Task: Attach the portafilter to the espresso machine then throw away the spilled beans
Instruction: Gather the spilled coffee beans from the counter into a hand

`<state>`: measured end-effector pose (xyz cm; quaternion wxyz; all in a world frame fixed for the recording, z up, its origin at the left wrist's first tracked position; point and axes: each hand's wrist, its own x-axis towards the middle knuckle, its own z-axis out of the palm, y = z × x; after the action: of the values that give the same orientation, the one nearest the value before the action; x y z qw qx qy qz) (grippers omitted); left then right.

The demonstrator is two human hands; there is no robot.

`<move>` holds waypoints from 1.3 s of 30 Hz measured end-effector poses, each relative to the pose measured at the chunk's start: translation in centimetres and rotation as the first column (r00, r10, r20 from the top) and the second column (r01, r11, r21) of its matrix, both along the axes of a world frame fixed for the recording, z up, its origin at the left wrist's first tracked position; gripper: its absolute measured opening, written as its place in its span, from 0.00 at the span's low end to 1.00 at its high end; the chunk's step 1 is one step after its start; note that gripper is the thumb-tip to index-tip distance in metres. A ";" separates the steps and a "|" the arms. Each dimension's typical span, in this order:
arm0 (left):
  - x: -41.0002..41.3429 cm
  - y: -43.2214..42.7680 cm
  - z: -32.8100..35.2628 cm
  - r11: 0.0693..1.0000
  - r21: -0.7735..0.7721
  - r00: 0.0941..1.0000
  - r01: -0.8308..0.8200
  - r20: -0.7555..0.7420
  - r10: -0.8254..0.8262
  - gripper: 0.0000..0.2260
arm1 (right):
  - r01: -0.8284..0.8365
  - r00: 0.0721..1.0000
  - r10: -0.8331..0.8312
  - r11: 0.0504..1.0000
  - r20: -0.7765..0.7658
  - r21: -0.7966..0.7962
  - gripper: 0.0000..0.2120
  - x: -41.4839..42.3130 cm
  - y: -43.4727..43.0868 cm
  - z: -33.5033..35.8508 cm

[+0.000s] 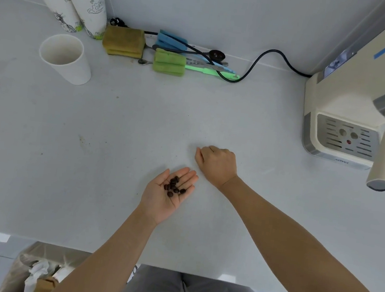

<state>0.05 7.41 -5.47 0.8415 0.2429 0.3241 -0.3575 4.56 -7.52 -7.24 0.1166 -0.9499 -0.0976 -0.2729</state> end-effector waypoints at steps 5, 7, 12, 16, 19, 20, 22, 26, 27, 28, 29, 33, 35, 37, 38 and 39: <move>0.1 -2.1 0.9 0.998 -0.053 0.999 -0.037 0.027 0.038 0.22 | -0.119 0.993 0.118 0.990 0.010 0.072 0.23 -1.7 1.4 1.8; -0.1 -2.6 1.4 1.000 -0.011 0.999 -0.021 0.039 0.022 0.19 | -0.142 0.990 0.143 0.986 -0.007 0.082 0.28 -2.6 1.9 2.0; -0.8 -3.0 1.3 0.999 0.041 1.000 -0.015 -0.005 0.016 0.14 | -0.173 0.980 0.180 0.981 -0.083 0.088 0.22 -4.1 2.6 2.2; -1.5 -2.9 1.2 1.000 0.014 1.000 -0.006 -0.017 0.006 0.14 | -0.210 0.969 0.217 0.975 -0.118 0.068 0.17 -4.8 2.6 3.0; -1.8 -2.8 1.1 1.000 0.002 1.000 -0.007 -0.026 0.007 0.12 | -0.224 0.964 0.232 0.972 -0.127 0.075 0.17 -5.2 2.6 3.0; -1.8 -2.7 1.0 1.000 0.006 1.000 -0.003 -0.024 0.004 0.11 | -0.226 0.963 0.235 0.971 -0.129 0.079 0.17 -5.3 2.6 2.9; -1.9 -2.6 1.0 1.000 0.023 1.000 0.006 -0.003 -0.006 0.08 | -0.222 0.963 0.231 0.972 -0.135 0.084 0.16 -5.6 2.6 3.0; -2.1 -2.3 1.6 0.998 -0.052 0.999 -0.032 0.040 0.034 0.17 | -0.164 0.958 0.201 0.969 -0.203 0.186 0.14 -6.0 1.4 3.6; -2.2 -2.2 1.7 0.997 -0.065 0.998 -0.032 0.048 0.035 0.21 | -0.124 0.953 0.176 0.969 -0.245 0.215 0.13 -6.1 0.7 3.8; -2.2 -2.1 1.7 0.998 -0.057 0.998 -0.022 0.050 0.025 0.23 | -0.072 0.941 0.145 0.969 -0.305 0.238 0.13 -6.0 -0.1 3.9; -2.2 -1.9 1.8 0.999 -0.035 0.999 -0.014 0.041 0.016 0.24 | -0.005 0.916 0.104 0.968 -0.387 0.250 0.12 -5.8 -0.9 4.0; -2.5 -1.1 1.9 0.999 -0.027 1.000 -0.019 0.016 0.020 0.19 | 0.117 0.656 0.037 0.982 -0.754 0.151 0.18 -5.0 -3.7 3.8; -2.8 -0.8 1.9 0.999 -0.033 1.000 -0.027 0.014 0.028 0.18 | 0.075 0.599 0.039 0.992 -0.800 0.105 0.19 -4.6 -3.7 3.9; -2.9 -0.4 1.9 0.999 -0.033 0.999 -0.033 0.011 0.033 0.19 | 0.027 0.575 0.042 0.997 -0.817 0.071 0.15 -4.1 -3.2 3.8; -2.9 -0.3 1.9 0.999 -0.032 0.999 -0.038 0.012 0.038 0.19 | 0.000 0.572 0.038 0.999 -0.819 0.046 0.13 -3.9 -2.8 3.7; -3.0 -0.1 2.0 0.999 -0.030 0.999 -0.043 0.012 0.043 0.19 | -0.024 0.571 0.027 1.000 -0.821 0.016 0.10 -3.7 -2.4 3.6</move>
<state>-2.92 7.30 -3.51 0.8546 0.2256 0.3184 -0.3426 0.84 -9.89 -3.67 0.1539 -0.9667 -0.0459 0.1995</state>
